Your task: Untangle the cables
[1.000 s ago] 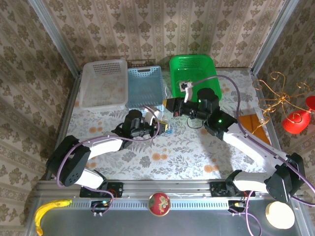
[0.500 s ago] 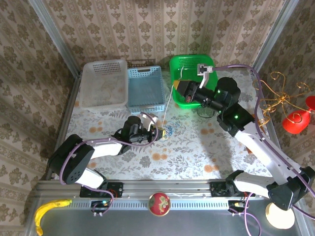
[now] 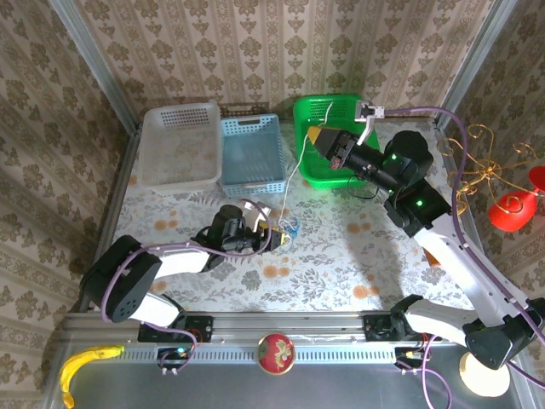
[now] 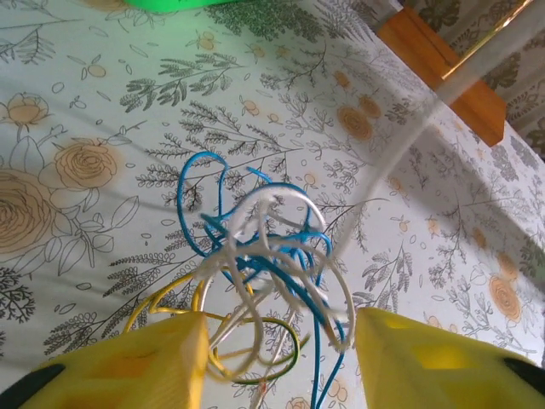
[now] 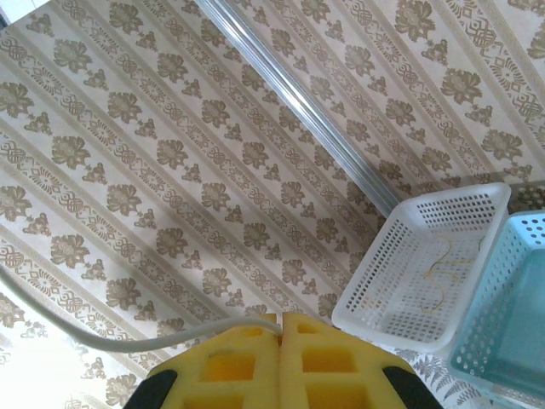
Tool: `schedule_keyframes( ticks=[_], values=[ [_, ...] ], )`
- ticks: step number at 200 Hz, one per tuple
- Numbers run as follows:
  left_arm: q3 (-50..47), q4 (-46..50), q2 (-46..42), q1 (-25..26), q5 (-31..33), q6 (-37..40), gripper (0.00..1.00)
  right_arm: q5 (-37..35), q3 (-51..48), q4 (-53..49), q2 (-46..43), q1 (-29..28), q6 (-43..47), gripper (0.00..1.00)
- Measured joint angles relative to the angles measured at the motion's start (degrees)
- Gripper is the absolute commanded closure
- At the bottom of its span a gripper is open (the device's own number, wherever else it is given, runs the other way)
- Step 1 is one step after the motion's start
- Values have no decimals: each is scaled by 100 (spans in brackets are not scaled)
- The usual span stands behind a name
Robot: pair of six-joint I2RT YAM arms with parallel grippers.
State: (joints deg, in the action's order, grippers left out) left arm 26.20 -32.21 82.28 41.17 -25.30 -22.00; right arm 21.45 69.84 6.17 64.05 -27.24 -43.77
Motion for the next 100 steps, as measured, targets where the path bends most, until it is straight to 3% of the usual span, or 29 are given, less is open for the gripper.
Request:
schedule_keyframes(
  ticks=[23, 46, 100],
  values=[
    [9, 273, -396, -2, 22, 107, 25, 0, -122, -2, 0, 0, -2, 100],
    [55, 634, -844, -11, 81, 203, 16, 4, -170, -2, 0, 0, -20, 100],
    [623, 1257, -1158, -37, 175, 492, 10, 72, -170, 0, 4, -96, -50, 100]
  ],
)
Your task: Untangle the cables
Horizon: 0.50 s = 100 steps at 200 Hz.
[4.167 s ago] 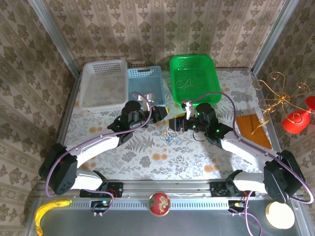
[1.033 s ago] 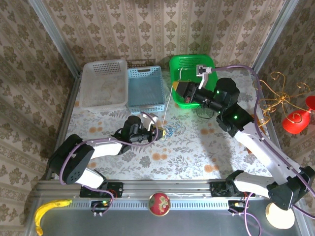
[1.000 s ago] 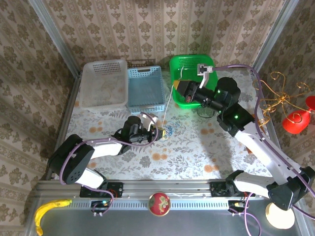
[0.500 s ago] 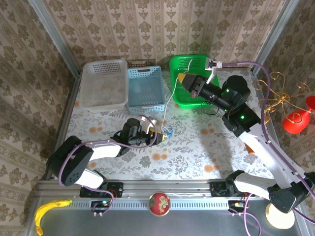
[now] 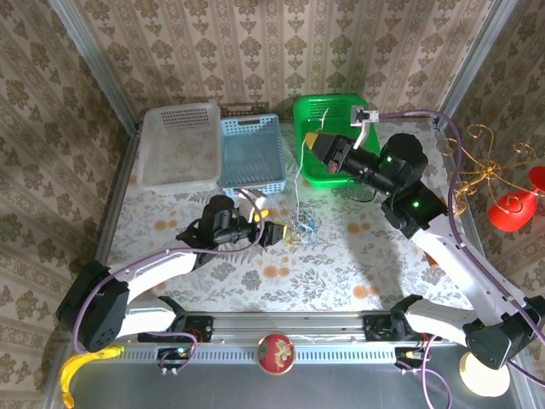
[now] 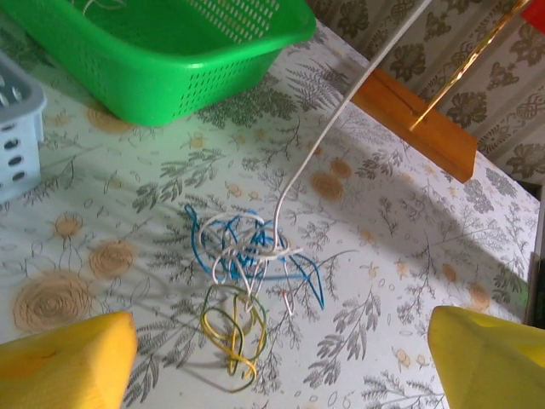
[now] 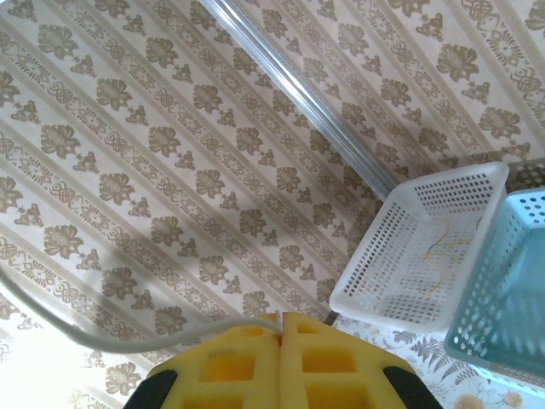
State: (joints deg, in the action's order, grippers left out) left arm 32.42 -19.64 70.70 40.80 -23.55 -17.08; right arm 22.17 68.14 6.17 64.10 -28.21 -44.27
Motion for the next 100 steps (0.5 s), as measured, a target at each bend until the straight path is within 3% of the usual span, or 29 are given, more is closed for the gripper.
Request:
schedule_keyframes(
  ticks=[63, 100],
  values=[
    [754, -59, 1047, 0, -92, 131, 10, 68, 140, -13, 234, -334, -50, 100],
    [844, -372, 1615, 0, -114, 90, 28, 127, 671, -63, 452, -470, -76, 100]
  ],
)
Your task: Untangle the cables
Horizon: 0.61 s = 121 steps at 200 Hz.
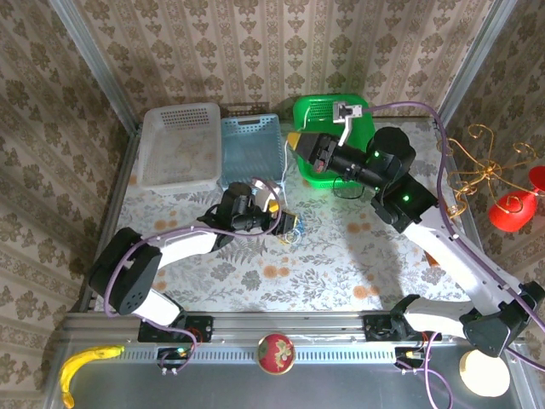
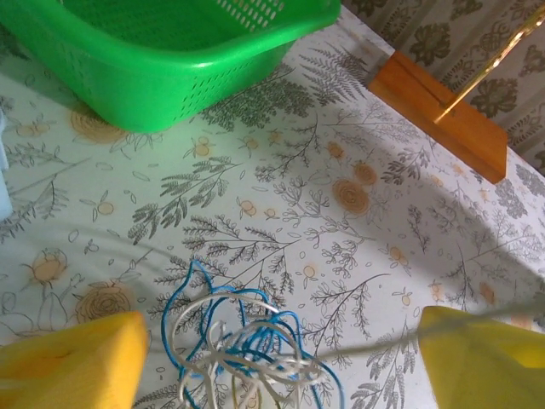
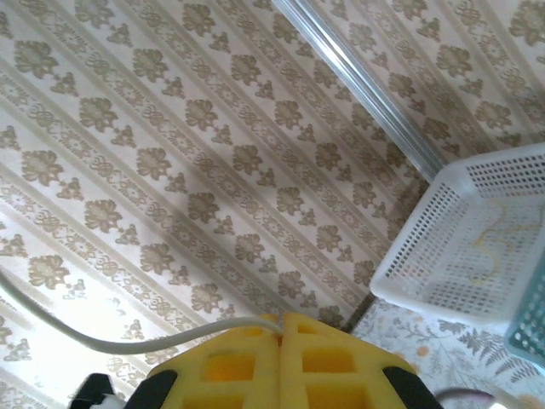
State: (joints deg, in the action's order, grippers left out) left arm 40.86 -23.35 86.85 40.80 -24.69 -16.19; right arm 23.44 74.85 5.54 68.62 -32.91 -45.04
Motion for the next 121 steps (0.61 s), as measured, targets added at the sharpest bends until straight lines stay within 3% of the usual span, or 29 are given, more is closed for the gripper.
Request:
schedule_keyframes(
  ticks=[51, 121],
  values=[
    [-227, -573, 280, 0, -7, -116, 58, 39, 1082, -138, 90, 2, 2, 100],
    [-927, -1056, 299, -44, 0, -225, 60, 37, 2400, -374, 494, 341, -7, 100]
  ],
)
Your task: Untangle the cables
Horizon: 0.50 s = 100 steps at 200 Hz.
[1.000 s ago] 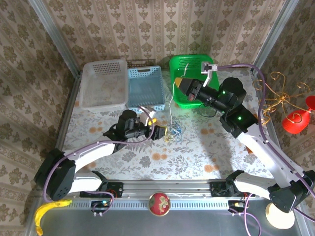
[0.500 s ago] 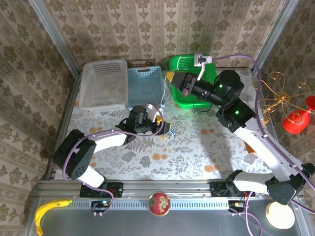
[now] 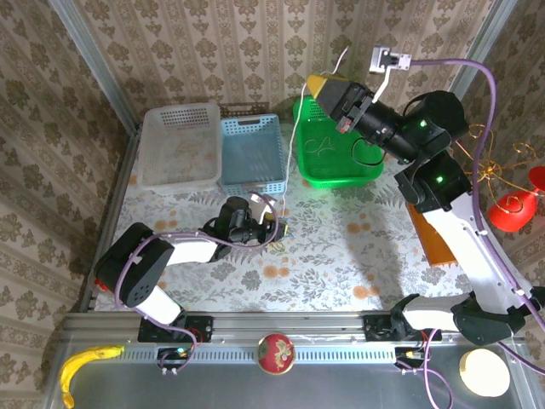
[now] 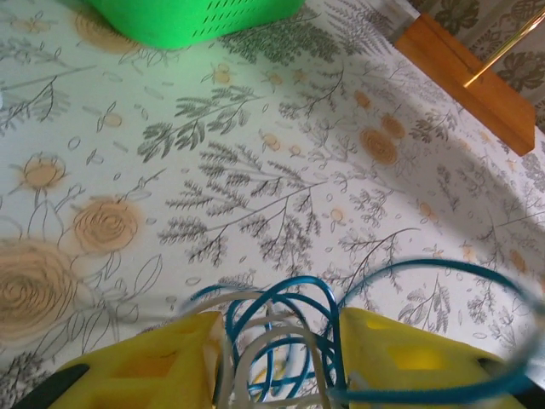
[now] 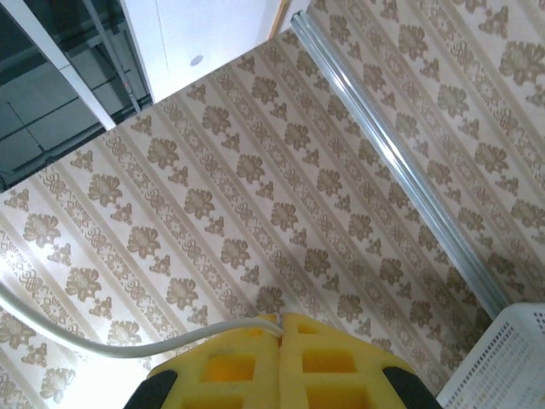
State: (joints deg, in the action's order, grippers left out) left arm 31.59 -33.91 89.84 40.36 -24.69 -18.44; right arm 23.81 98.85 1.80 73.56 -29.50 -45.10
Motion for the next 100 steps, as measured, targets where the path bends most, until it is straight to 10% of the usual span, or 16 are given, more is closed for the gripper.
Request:
schedule_keyframes(
  ticks=[100],
  values=[
    [-599, -391, 55, -55, -4, -149, 59, -2, 1473, -216, 463, 468, -151, 100]
  ],
)
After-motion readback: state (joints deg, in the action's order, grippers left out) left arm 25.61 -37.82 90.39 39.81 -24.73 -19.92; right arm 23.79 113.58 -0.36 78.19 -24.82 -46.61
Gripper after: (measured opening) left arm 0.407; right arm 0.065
